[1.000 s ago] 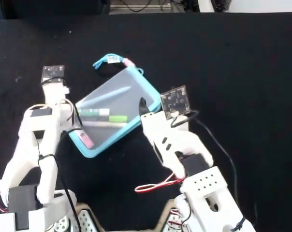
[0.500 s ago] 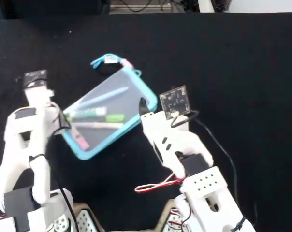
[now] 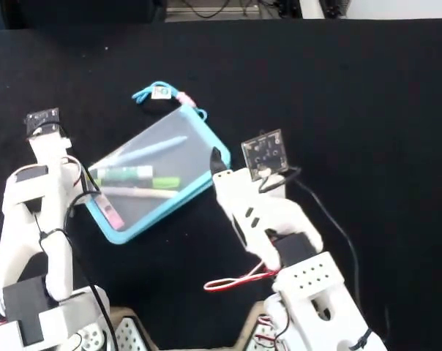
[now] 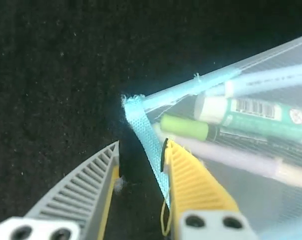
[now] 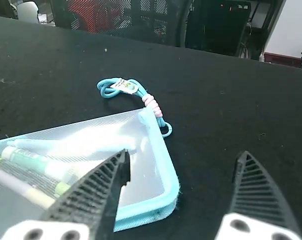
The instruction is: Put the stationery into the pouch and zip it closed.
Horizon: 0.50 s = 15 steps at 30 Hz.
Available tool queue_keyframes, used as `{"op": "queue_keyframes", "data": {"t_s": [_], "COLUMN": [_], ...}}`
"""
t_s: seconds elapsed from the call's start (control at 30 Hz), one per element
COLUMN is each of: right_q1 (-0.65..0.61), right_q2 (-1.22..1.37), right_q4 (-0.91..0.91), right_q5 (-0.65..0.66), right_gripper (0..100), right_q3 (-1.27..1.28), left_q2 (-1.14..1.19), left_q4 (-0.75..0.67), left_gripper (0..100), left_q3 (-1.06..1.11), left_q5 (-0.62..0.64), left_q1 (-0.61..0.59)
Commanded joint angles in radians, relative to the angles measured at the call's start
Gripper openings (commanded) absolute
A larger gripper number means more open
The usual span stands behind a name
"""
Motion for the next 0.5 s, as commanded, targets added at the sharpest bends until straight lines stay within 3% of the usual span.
{"op": "queue_keyframes", "data": {"t_s": [0.0,0.2,0.47], "right_q1": [0.011,0.011,0.011], "right_q2": [-0.013,-0.013,-0.013], "right_q4": [-0.025,-0.023,-0.025], "right_q5": [0.008,0.008,0.008], "right_gripper": [32.5,32.5,32.5], "right_q3": [-0.008,-0.007,-0.007], "left_q2": [-0.028,-0.040,-0.133], "left_q4": [-0.014,-0.006,0.172], "left_gripper": [15,15,15], "left_q3": [-0.085,-0.113,-0.255], "left_q5": [0.012,0.012,0.006], "left_q1": [0.024,0.077,-0.039]}}
